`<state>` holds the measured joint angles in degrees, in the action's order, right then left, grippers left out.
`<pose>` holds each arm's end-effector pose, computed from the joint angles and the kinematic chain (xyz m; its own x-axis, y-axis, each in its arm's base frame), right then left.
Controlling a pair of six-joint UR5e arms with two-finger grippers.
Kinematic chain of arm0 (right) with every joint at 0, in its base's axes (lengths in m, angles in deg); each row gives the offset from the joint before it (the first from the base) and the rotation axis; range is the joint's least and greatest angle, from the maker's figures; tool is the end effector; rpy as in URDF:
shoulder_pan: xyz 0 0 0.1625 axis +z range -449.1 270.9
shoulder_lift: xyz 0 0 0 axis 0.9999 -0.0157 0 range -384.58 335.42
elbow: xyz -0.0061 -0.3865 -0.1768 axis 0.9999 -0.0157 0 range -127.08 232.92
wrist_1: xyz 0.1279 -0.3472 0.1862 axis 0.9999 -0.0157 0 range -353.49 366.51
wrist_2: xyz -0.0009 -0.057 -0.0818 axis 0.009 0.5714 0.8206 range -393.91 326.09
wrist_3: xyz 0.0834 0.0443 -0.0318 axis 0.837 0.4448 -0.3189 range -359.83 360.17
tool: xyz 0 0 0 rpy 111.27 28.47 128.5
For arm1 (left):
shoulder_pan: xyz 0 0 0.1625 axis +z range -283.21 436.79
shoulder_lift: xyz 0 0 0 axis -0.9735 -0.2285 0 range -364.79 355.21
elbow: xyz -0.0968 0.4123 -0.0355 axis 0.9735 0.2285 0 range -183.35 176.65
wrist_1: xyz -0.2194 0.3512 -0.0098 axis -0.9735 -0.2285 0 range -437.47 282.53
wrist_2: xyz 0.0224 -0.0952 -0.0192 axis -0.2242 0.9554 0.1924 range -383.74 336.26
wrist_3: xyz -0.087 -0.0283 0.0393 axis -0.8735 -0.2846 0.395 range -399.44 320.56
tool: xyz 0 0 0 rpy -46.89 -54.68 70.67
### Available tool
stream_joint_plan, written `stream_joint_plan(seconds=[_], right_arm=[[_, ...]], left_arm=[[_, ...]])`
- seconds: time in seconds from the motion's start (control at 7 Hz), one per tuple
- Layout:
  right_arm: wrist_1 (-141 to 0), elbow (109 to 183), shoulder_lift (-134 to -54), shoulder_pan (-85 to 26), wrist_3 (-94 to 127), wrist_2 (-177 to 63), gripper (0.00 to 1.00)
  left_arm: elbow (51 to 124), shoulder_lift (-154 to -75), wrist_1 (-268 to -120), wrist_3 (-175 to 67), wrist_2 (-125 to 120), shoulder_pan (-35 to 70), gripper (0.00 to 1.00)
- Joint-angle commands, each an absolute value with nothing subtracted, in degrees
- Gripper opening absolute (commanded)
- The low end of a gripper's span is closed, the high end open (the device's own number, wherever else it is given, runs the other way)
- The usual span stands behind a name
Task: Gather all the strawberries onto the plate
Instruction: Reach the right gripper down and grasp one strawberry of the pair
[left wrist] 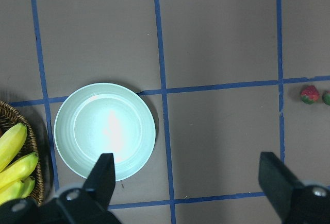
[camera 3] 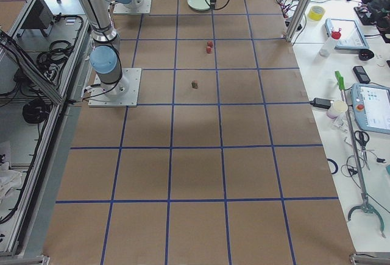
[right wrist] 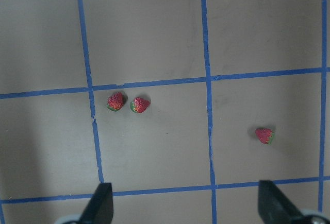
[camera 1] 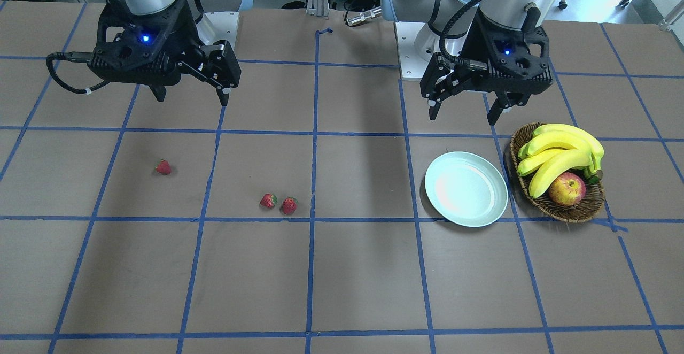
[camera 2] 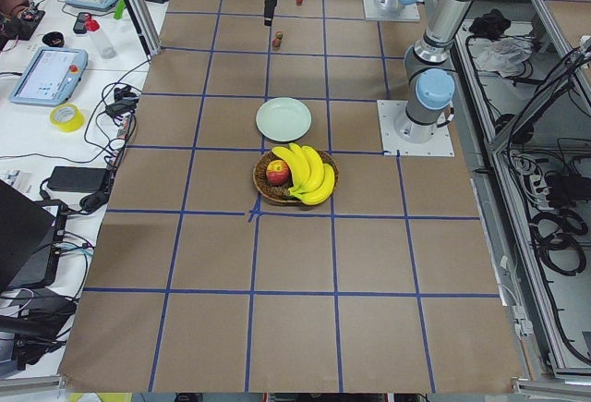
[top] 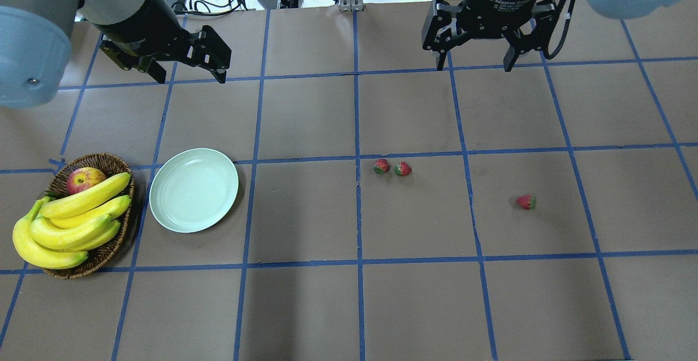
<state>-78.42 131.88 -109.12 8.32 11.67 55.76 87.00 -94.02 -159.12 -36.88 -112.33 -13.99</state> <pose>0.2014 -0.5096 0.5251 -0.9974 0.0711 -0.0073 0.0711 0.9974 -0.0077 -0.1425 -0.4982 0.5071 -0.9979 0.0616 0.0175 0.0582 0.9864 -0.1534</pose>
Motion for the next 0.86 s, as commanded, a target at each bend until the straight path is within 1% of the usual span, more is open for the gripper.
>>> stream_joint_plan(seconds=[0.0, 0.14, 0.29, 0.43, 0.71], right_arm=[[-78.6, 132.5, -107.5, 8.4, 12.3, 56.2, 0.99], [-78.8, 133.2, -106.2, 8.5, 13.8, 55.5, 0.96], [-80.1, 134.3, -105.4, 10.3, 14.5, 55.4, 0.96], [-85.3, 137.1, -104.3, 11.7, 16.6, 55.3, 0.96], [-102.7, 144.6, -98.7, 15.4, 17.8, 55.2, 0.96]], left_arm=[[87.0, -94.0, -159.1, -36.7, -112.4, -13.9, 1.0], [87.0, -94.0, -159.1, -36.6, -112.4, -14.0, 1.0], [86.9, -93.9, -159.1, -36.5, -112.4, -13.9, 1.0], [86.9, -93.9, -159.1, -36.5, -112.4, -13.9, 1.0], [86.9, -93.9, -159.1, -36.5, -112.4, -14.0, 1.0]])
